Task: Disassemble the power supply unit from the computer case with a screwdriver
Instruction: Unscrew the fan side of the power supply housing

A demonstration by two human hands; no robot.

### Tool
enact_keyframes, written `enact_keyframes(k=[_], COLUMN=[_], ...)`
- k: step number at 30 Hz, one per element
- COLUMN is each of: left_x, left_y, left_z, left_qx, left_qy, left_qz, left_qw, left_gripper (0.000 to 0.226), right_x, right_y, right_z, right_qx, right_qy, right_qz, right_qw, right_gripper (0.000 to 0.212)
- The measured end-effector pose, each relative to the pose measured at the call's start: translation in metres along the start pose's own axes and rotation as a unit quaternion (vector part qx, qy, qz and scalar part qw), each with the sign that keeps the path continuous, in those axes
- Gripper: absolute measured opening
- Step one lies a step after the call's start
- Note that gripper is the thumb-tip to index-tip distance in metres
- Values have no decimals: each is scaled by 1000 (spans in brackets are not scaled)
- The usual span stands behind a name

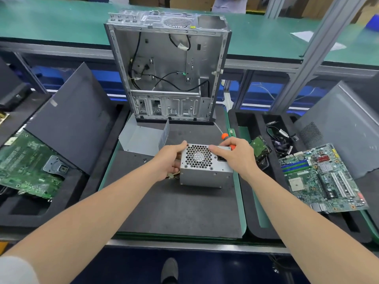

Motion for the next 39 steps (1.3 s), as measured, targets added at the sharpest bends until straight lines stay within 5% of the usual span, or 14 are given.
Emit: enact_keyframes(k=[7,12,15,22,27,39], left_x=[-5,-8,-11,-16,-16,9], left_y=[2,4,8,8,7,14], left_z=[17,21,21,25,17,-7], left_qx=[25,39,35,7,24,40], left_qy=[6,2,-22,-145,-166,-186], left_qz=[-31,-22,5,64,10,-62], left_qw=[999,999,999,987,986,980], left_gripper=[37,49,38,25,23,43], right_x=[20,44,50,77,107,164], right_y=[0,-6,-7,9,9,3], right_z=[17,20,22,18,15,-17], right_qx=[-21,-28,-41,-111,-131,-77], right_qy=[67,147,142,105,123,282], right_qz=[-117,-169,-192,-31,82,16], right_qw=[991,974,970,988,980,956], right_gripper=[40,9,13,29,29,29])
Point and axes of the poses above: each hand's wrist, its own z-axis towards the middle knuckle, its own y-axis out of the back of the hand, x = y × z, the point moved 8 cm from there along z, towards the middle knuckle, and after that the axes turned 7 degrees about y, right-handed, at the moved point
